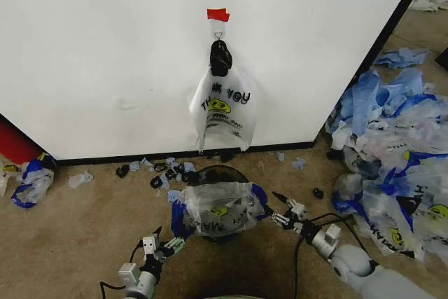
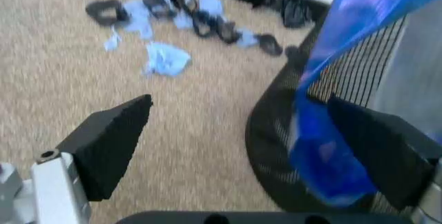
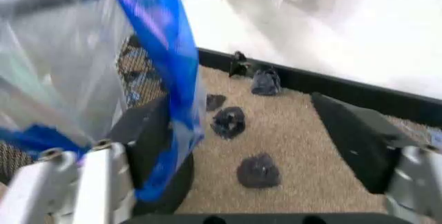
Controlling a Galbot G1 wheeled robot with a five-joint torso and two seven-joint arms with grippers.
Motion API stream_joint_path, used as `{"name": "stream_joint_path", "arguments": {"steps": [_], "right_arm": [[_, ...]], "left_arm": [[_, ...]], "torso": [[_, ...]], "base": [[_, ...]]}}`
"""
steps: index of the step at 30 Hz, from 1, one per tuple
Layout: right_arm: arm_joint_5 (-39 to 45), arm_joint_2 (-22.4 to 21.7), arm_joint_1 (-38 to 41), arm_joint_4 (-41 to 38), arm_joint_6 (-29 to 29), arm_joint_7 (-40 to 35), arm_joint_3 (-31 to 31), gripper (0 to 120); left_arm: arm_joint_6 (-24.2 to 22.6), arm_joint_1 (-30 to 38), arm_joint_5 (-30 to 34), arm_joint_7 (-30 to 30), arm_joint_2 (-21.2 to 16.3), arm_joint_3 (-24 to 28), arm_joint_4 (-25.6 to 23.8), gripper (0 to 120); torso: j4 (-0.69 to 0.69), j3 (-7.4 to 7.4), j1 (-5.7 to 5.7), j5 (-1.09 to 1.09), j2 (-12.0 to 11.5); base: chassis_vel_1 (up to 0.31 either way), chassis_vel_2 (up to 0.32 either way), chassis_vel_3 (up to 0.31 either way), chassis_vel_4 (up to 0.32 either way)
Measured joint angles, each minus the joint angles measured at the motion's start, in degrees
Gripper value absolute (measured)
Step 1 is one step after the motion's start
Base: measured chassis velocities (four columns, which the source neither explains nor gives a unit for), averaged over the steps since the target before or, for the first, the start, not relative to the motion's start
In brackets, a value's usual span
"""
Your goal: Pick up the garbage bag from the wall and place it over the trash bin.
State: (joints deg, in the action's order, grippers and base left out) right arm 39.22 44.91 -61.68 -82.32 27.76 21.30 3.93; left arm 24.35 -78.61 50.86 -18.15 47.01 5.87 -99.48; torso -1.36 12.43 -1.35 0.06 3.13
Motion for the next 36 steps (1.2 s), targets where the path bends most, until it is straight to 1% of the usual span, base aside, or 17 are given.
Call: {"name": "stream_joint_path", "arguments": {"steps": [2, 4, 7, 12, 16, 22, 25, 27, 29, 30, 31, 33, 35, 36], "right_arm": [[0.85, -0.28, 0.50, 0.36, 0.21, 2.27, -0.35, 88], [2.29, -0.65, 0.99, 0.95, 0.45, 6.21, -0.46, 95], [3.58, -0.90, 1.43, 1.29, 0.88, 9.11, -0.66, 99], [4.58, -2.43, 2.33, 1.98, 1.57, 16.05, -2.88, 100], [4.93, -3.74, 2.88, 1.87, 1.57, 18.66, -4.14, 100], [9.99, -5.10, 3.03, 1.03, 0.82, 24.46, -5.70, 100], [16.12, -6.38, 2.61, -0.38, -1.00, 29.54, -7.51, 100], [19.05, -7.02, 2.40, -1.07, -2.52, 32.11, -8.78, 100], [19.85, -7.29, 2.49, -1.22, -3.07, 32.88, -9.18, 100], [20.61, -7.48, 2.71, -1.24, -3.39, 33.38, -9.45, 100], [21.39, -7.62, 2.95, -1.32, -3.54, 33.52, -9.58, 100], [22.54, -7.78, 3.06, -1.98, -3.69, 32.95, -10.36, 100], [23.47, -7.77, 2.59, -3.23, -3.74, 30.50, -11.70, 100], [23.47, -7.77, 2.59, -3.23, -3.74, 30.50, -11.70, 100]], "left_arm": [[0.03, -0.35, -0.67, -0.30, -0.01, -0.67, -0.33, 100], [0.03, -1.26, -1.40, -0.37, -0.44, -1.51, -0.79, 100], [0.03, -2.31, -1.92, -0.46, -0.89, -2.32, -1.54, 100], [0.09, -5.10, -3.46, -0.76, -2.27, -3.66, -3.33, 100], [0.36, -6.62, -4.30, -0.25, -2.58, -4.21, -4.56, 100], [0.84, -8.88, -4.65, 0.41, -2.58, -4.79, -7.59, 100], [1.05, -11.27, -5.88, 0.34, -3.39, -5.56, -10.52, 100], [1.03, -12.70, -5.97, 0.07, -3.82, -6.81, -12.19, 100], [1.01, -13.62, -5.96, -0.03, -4.00, -7.65, -12.74, 100], [1.16, -14.67, -6.13, -0.19, -4.20, -8.60, -13.20, 100], [1.42, -15.55, -6.43, -0.52, -4.37, -9.36, -13.64, 100], [1.86, -17.05, -6.75, -1.62, -4.80, -11.08, -15.43, 100], [1.88, -17.83, -6.09, -2.10, -5.84, -13.17, -18.49, 100], [1.88, -17.83, -6.09, -2.10, -5.84, -13.17, -18.49, 100]], "torso": [[0.00, 0.00, 0.00, 0.01, 0.00], [0.00, 0.00, 0.00, 0.00, 0.00], [0.00, 0.00, 0.00, -0.01, 0.00], [0.00, 0.00, 0.00, 0.00, 0.00], [0.01, 0.00, 0.00, 0.02, 0.00], [-0.01, 0.00, 0.00, 0.01, 0.00], [0.04, 0.00, 0.00, -0.02, 0.00], [-0.04, 0.00, 0.00, 0.06, 0.00], [-0.04, 0.00, 0.00, 0.04, 0.00], [-0.01, 0.00, 0.00, -0.04, 0.00], [0.02, 0.00, 0.00, -0.04, 0.00], [0.02, 0.00, 0.00, 0.05, 0.00], [0.04, 0.00, 0.00, 0.02, 0.00], [0.04, 0.00, 0.00, 0.02, 0.00]], "base": [[0.000, 0.000, 0.000, 0.000], [0.000, 0.000, 0.000, 0.000], [0.000, 0.000, 0.000, 0.000], [0.000, 0.000, 0.000, 0.000], [0.000, 0.000, 0.000, 0.000], [0.000, 0.000, 0.000, 0.000], [0.000, 0.000, 0.000, 0.000], [0.000, 0.000, 0.000, 0.000], [0.000, 0.000, 0.000, 0.000], [0.000, 0.000, 0.000, 0.000], [0.000, 0.000, 0.000, 0.000], [0.000, 0.000, 0.000, 0.000], [0.000, 0.000, 0.000, 0.000], [0.000, 0.000, 0.000, 0.000]]}}
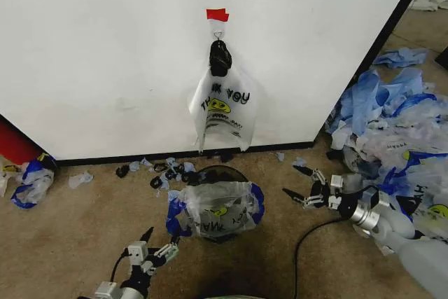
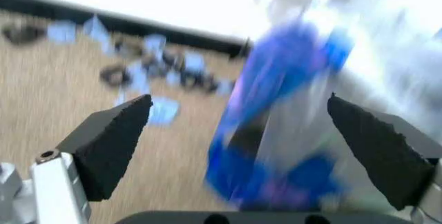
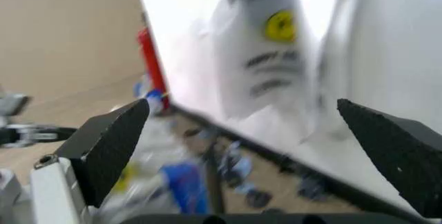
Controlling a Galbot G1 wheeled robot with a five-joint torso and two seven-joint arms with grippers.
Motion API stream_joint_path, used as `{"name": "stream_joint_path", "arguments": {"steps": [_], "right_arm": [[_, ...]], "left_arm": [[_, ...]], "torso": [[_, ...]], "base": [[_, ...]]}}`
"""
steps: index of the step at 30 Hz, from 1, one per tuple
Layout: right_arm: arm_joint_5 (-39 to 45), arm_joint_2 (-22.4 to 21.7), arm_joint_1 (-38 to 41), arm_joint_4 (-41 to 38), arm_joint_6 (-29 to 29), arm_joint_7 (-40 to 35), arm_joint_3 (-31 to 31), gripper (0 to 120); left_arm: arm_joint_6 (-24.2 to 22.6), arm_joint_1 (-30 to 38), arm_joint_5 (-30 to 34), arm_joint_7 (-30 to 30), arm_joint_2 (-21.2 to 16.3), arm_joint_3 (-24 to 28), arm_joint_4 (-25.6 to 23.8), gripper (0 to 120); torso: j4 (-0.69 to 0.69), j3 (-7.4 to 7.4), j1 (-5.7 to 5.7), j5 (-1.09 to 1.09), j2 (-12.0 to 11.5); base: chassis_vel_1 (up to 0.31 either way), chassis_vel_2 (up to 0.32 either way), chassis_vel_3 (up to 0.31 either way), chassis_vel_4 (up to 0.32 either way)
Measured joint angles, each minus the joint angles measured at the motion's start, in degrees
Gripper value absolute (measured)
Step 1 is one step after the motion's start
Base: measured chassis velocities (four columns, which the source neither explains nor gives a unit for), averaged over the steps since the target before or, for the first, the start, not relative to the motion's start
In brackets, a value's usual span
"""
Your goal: Pick up the garbage bag from the wall and place it over the trash bin.
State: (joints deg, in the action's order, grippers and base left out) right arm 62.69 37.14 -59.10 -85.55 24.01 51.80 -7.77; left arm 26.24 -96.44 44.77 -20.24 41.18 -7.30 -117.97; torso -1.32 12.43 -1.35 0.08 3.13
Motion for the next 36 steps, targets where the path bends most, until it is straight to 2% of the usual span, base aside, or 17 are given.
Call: {"name": "stream_joint_path", "arguments": {"steps": [4, 5, 6, 7, 9, 11, 13, 14, 19, 22, 23, 26, 28, 29, 30, 33, 36], "right_arm": [[5.08, 0.07, -3.40, -7.41, -0.05, -10.81, -2.42, 100], [5.94, 0.30, -3.88, -9.10, 0.02, -13.27, -2.74, 100], [5.94, 0.30, -3.88, -9.10, 0.02, -13.27, -2.74, 100], [6.34, 0.58, -3.95, -10.35, 0.05, -15.13, -2.87, 100], [5.93, 1.20, -4.52, -11.58, 0.43, -16.52, -4.02, 100], [4.16, 2.10, -6.05, -12.01, 1.28, -16.76, -6.62, 100], [2.90, 3.35, -9.25, -13.05, 1.38, -17.42, -10.53, 100], [2.90, 3.35, -9.25, -13.05, 1.38, -17.42, -10.53, 100], [-1.36, 6.77, -16.46, -13.19, 1.48, -18.39, -18.54, 100], [-2.60, 7.95, -18.62, -12.96, 1.60, -18.76, -20.75, 100], [-3.10, 8.56, -19.60, -12.95, 1.67, -18.90, -21.77, 100], [-4.55, 10.28, -22.01, -13.00, 1.87, -19.06, -24.13, 100], [-5.25, 11.44, -23.18, -13.08, 2.00, -19.09, -25.34, 100], [-5.25, 11.44, -23.18, -13.08, 2.00, -19.09, -25.34, 100], [-5.65, 12.07, -23.83, -13.09, 2.06, -19.15, -25.90, 100], [-6.74, 13.79, -25.50, -13.30, 2.48, -19.29, -27.16, 100], [-7.21, 14.68, -26.65, -13.59, 2.69, -19.27, -27.97, 100]], "left_arm": [[-5.62, 3.40, 8.25, 0.99, -6.19, -6.67, -9.59, 100], [-7.06, 5.28, 10.51, 1.18, -8.51, -8.32, -11.62, 100], [-7.06, 5.28, 10.51, 1.18, -8.51, -8.32, -11.62, 100], [-8.10, 6.51, 12.61, 1.33, -10.53, -9.55, -13.14, 100], [-9.89, 10.58, 17.33, 1.83, -15.26, -9.93, -15.08, 100], [-10.42, 15.63, 21.22, 2.72, -20.45, -8.28, -14.88, 100], [-11.44, 19.56, 25.06, 6.13, -24.39, -6.64, -12.95, 100], [-11.44, 19.56, 25.06, 6.13, -24.39, -6.64, -12.95, 100], [-16.01, 26.16, 31.80, 16.37, -29.34, -2.80, -8.32, 100], [-17.88, 32.90, 33.68, 18.37, -29.19, 3.98, -6.56, 100], [-19.33, 37.93, 34.59, 19.46, -28.69, 7.67, -5.78, 100], [-22.47, 52.26, 36.69, 20.13, -25.75, 17.89, -3.28, 100], [-24.01, 62.93, 37.13, 20.11, -22.80, 27.69, -0.84, 100], [-24.01, 62.93, 37.13, 20.11, -22.80, 27.69, -0.84, 100], [-25.34, 67.48, 37.33, 20.13, -21.26, 31.06, 0.36, 100], [-28.59, 78.25, 37.90, 19.44, -17.66, 38.26, 2.98, 100], [-30.29, 81.67, 37.16, 19.04, -16.42, 41.13, 2.94, 100]], "torso": [[-0.04, 0.00, 0.00, -0.03, 0.00], [-0.10, 0.00, 0.00, 0.01, 0.00], [-0.10, 0.00, 0.00, 0.01, 0.00], [-0.09, 0.00, 0.00, 0.04, 0.00], [0.00, 0.00, 0.00, -0.09, 0.00], [-0.04, 0.01, 0.00, 0.02, 0.00], [-0.06, 0.01, -0.01, -0.01, 0.00], [-0.06, 0.01, -0.01, -0.01, 0.00], [-0.03, 0.00, 0.00, -0.03, 0.00], [-0.01, 0.00, 0.00, -0.01, 0.00], [-0.01, 0.01, -0.01, 0.07, 0.00], [-0.01, 0.00, 0.00, -0.09, 0.00], [-0.04, 0.00, 0.00, 0.04, 0.00], [-0.04, 0.00, 0.00, 0.04, 0.00], [-0.06, 0.01, -0.01, 0.08, -0.01], [-0.06, 0.00, 0.00, -0.13, 0.00], [-0.05, 0.01, -0.01, 0.05, 0.00]], "base": [[0.000, 0.000, 0.000, 0.000], [0.000, 0.000, 0.000, 0.000], [0.000, 0.000, 0.000, 0.000], [0.000, 0.000, 0.000, 0.000], [0.000, 0.000, 0.000, 0.000], [0.000, 0.000, 0.000, 0.000], [0.000, 0.000, 0.000, 0.000], [0.000, 0.000, 0.000, 0.000], [0.000, 0.000, 0.000, 0.000], [0.000, 0.000, 0.000, 0.000], [0.000, 0.000, 0.000, 0.000], [0.000, 0.000, 0.000, 0.000], [0.000, 0.000, 0.000, 0.000], [0.000, 0.000, 0.000, 0.000], [0.000, 0.000, 0.000, 0.000], [0.000, 0.000, 0.000, 0.000], [0.000, 0.000, 0.000, 0.000]]}}
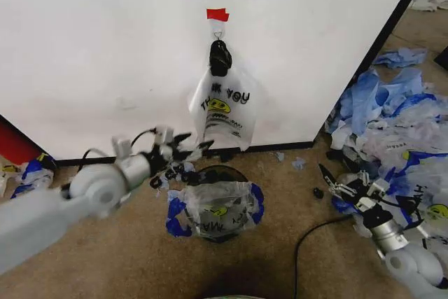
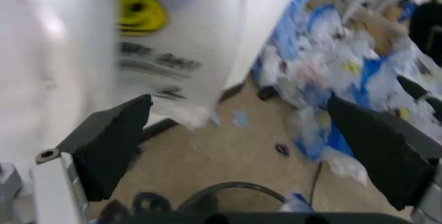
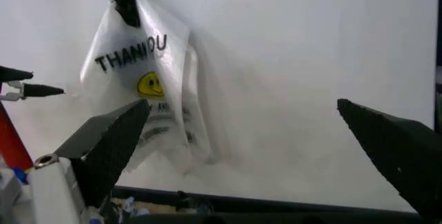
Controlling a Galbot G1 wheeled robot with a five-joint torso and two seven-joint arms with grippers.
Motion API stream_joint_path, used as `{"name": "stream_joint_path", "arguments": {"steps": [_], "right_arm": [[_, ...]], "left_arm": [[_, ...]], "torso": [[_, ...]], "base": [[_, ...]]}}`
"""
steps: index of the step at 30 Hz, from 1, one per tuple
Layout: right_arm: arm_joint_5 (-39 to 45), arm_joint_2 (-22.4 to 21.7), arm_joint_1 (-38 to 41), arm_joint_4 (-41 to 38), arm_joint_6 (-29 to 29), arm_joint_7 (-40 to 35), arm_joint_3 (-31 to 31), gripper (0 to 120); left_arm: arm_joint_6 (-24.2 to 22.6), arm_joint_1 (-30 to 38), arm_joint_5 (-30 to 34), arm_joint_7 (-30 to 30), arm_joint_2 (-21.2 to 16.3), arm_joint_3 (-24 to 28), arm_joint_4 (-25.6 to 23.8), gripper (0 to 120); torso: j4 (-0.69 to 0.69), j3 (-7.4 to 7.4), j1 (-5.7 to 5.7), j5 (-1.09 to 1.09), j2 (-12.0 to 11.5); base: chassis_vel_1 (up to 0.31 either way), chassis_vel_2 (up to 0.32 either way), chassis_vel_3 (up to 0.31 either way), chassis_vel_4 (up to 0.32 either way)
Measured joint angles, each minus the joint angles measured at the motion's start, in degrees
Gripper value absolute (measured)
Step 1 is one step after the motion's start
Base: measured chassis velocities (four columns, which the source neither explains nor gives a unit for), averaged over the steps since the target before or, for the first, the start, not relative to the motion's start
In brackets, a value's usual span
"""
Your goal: Pick up the garbage bag from the wall and place it over the trash bin.
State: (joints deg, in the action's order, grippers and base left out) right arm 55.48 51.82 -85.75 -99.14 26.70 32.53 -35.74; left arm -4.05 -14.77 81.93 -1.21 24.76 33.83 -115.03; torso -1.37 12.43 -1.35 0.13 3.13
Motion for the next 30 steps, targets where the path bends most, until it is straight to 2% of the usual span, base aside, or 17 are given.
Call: {"name": "stream_joint_path", "arguments": {"steps": [3, 5, 10, 14, 16, 21, 30], "right_arm": [[-0.50, 1.33, -1.52, -0.23, 0.44, 0.26, -0.93, 100], [-0.62, 1.74, -2.22, -0.23, 0.72, 0.67, -1.41, 100], [-0.64, 1.88, -2.85, -0.22, 0.98, 1.11, -1.75, 100], [-0.78, 1.82, -2.83, 0.27, 1.29, 1.29, -1.44, 100], [-0.86, 1.79, -2.79, 0.49, 1.30, 1.33, -1.29, 100], [-0.97, 1.58, -2.35, 1.87, 1.49, 1.80, -0.50, 100], [-0.95, 0.95, -0.68, 3.23, 1.59, 1.92, 1.27, 100]], "left_arm": [[-4.25, 3.93, -0.87, -0.72, 1.29, 3.51, -0.89, 100], [-7.35, 6.62, -1.35, -1.57, 2.29, 6.10, -0.92, 100], [-13.22, 11.73, -2.21, -2.65, 4.67, 10.46, 0.10, 100], [-17.40, 16.11, -3.81, -5.24, 9.21, 15.11, 3.37, 100], [-17.95, 16.67, -3.97, -5.59, 10.13, 15.94, 4.35, 100], [-17.78, 18.52, -6.12, -5.90, 13.23, 19.94, 10.61, 100], [-17.80, 20.32, -9.38, -2.86, 13.48, 23.52, 14.66, 98]], "torso": [[0.06, 0.00, 0.01, -0.12, 0.00], [0.02, 0.00, 0.00, -0.03, 0.00], [0.03, 0.00, 0.00, -0.08, 0.00], [0.01, 0.00, 0.00, -0.07, 0.00], [0.01, 0.00, 0.00, -0.09, 0.00], [0.01, 0.00, 0.00, -0.06, 0.00], [0.03, 0.00, 0.00, -0.06, 0.00]], "base": [[0.000, 0.000, 0.000, 0.000], [0.000, 0.000, 0.000, 0.000], [0.000, 0.000, 0.000, 0.000], [0.000, 0.000, 0.000, 0.000], [0.000, 0.000, 0.000, 0.000], [0.000, 0.000, 0.000, 0.000], [0.000, 0.000, 0.000, 0.000]]}}
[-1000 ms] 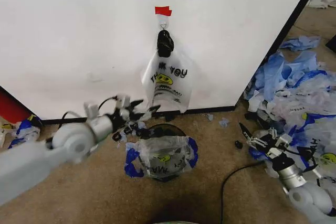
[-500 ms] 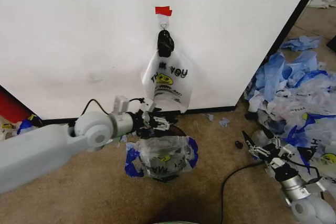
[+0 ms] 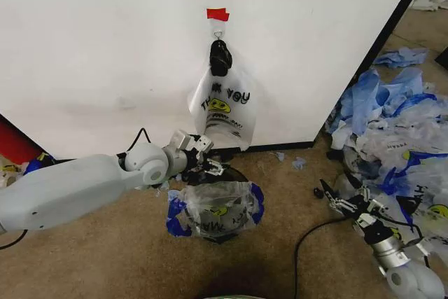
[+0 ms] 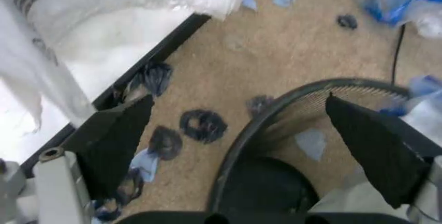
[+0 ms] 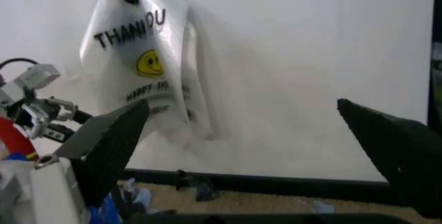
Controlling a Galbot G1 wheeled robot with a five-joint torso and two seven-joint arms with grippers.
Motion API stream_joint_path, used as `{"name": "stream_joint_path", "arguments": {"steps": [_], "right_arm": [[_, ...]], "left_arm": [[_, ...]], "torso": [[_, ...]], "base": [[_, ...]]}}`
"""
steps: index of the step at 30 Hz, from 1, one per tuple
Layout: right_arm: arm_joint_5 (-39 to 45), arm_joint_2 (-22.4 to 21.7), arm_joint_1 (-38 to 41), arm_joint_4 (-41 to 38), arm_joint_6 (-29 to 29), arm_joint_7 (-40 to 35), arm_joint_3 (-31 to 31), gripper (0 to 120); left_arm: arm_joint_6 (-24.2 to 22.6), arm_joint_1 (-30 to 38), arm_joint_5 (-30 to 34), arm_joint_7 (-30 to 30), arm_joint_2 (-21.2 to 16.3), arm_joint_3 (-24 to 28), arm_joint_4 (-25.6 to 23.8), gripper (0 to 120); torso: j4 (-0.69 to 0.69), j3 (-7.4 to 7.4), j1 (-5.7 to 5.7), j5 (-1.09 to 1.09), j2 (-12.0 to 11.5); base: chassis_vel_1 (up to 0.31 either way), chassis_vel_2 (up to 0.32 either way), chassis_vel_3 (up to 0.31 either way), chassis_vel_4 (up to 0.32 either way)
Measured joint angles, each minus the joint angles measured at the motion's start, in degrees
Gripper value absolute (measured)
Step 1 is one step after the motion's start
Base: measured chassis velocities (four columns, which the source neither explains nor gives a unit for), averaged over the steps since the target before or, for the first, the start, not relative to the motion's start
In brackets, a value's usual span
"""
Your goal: Pick up the garbage bag from the wall and place it over the trash bin.
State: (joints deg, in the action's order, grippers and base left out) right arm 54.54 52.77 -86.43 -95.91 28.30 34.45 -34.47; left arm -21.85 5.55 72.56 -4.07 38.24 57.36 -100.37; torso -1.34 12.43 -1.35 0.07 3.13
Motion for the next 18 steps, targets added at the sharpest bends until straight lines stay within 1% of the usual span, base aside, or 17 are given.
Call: {"name": "stream_joint_path", "arguments": {"steps": [3, 10, 14, 18], "right_arm": [[-0.13, -0.02, 0.66, 0.30, 0.00, -0.05, 0.67, 100], [-0.38, 0.03, 0.87, 0.73, 0.00, 0.11, 1.12, 100], [-0.56, 0.30, 0.69, 0.95, 0.12, 0.44, 1.14, 100], [-0.90, 0.81, 0.35, 1.04, 0.41, 0.70, 1.27, 100]], "left_arm": [[-0.24, 0.53, -0.55, 0.71, 0.35, 0.81, 1.11, 94], [-1.19, 0.54, -1.98, 1.85, 0.51, 2.31, 2.75, 93], [-1.01, 0.33, -2.35, 1.99, 0.58, 2.93, 3.40, 94], [-0.20, -0.08, -3.11, 1.90, 0.95, 3.56, 4.54, 91]], "torso": [[-0.01, 0.00, 0.00, 0.00, 0.00], [-0.01, -0.01, 0.00, 0.00, 0.00], [-0.01, 0.00, 0.00, 0.00, 0.00], [-0.02, 0.00, 0.00, 0.00, 0.00]], "base": [[0.000, 0.000, 0.000, 0.000], [0.000, 0.000, 0.000, 0.000], [0.000, 0.000, 0.000, 0.000], [0.000, 0.000, 0.000, 0.000]]}}
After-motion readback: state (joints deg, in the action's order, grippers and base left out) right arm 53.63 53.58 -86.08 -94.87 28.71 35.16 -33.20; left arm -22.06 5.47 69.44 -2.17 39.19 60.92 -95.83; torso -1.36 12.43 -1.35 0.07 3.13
